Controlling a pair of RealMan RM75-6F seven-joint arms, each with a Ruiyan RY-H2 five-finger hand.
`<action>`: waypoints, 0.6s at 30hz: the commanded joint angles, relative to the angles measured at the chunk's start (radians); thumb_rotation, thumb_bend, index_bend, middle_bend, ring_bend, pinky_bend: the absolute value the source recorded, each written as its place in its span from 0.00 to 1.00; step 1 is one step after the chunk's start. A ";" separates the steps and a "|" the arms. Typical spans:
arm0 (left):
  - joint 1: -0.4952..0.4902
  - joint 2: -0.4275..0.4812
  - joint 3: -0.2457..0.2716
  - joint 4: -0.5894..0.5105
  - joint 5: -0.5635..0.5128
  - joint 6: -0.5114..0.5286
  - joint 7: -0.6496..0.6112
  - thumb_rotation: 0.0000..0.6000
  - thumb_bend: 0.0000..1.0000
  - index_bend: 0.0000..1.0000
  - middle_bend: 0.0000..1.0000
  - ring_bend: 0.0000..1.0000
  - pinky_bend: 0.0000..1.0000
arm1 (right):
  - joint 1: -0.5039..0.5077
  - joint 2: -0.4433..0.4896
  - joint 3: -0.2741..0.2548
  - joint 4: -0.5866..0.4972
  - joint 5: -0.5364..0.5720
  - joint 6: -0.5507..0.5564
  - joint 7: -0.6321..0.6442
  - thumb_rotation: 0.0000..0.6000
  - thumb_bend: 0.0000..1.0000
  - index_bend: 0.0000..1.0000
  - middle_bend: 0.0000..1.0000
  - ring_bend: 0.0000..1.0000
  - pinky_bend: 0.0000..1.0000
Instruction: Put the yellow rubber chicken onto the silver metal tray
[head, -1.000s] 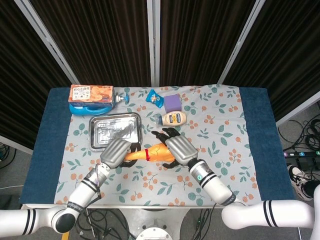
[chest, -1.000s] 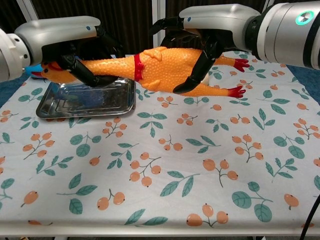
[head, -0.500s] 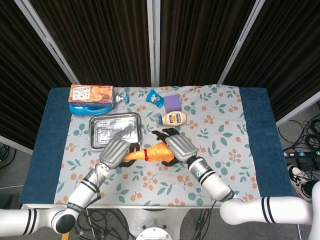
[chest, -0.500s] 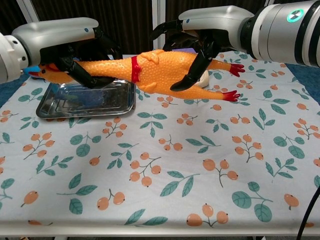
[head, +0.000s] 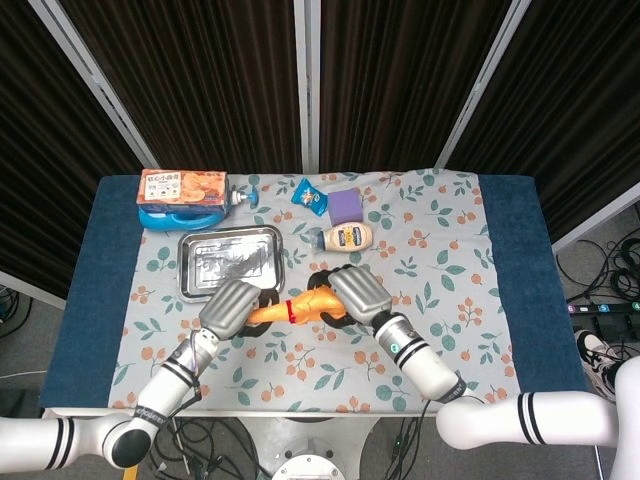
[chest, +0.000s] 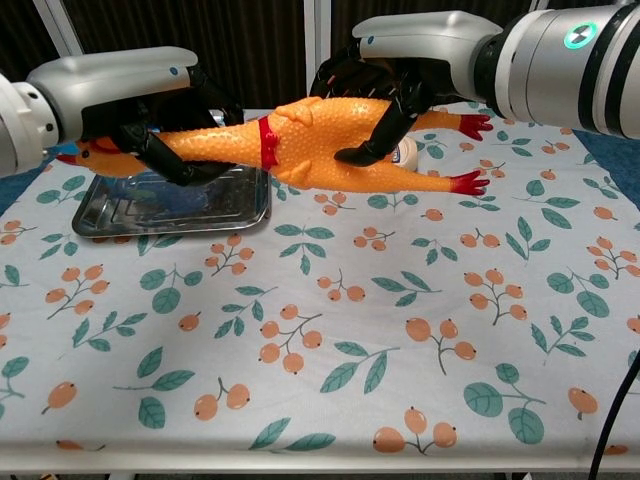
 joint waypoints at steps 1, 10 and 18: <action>-0.001 0.005 0.001 -0.002 0.004 -0.008 -0.017 1.00 0.77 0.79 0.84 0.81 0.87 | -0.003 -0.009 -0.006 0.003 -0.015 0.007 0.005 1.00 0.96 0.73 0.73 0.58 0.41; -0.008 0.015 0.001 0.003 0.006 -0.022 -0.050 1.00 0.77 0.79 0.84 0.81 0.87 | -0.013 -0.024 -0.016 0.003 -0.039 0.022 0.019 1.00 0.99 0.84 0.85 0.65 0.44; -0.015 0.018 0.003 0.013 -0.001 -0.022 -0.050 1.00 0.77 0.79 0.84 0.81 0.87 | -0.023 0.021 -0.012 -0.017 -0.063 -0.011 0.057 1.00 0.09 0.20 0.42 0.32 0.29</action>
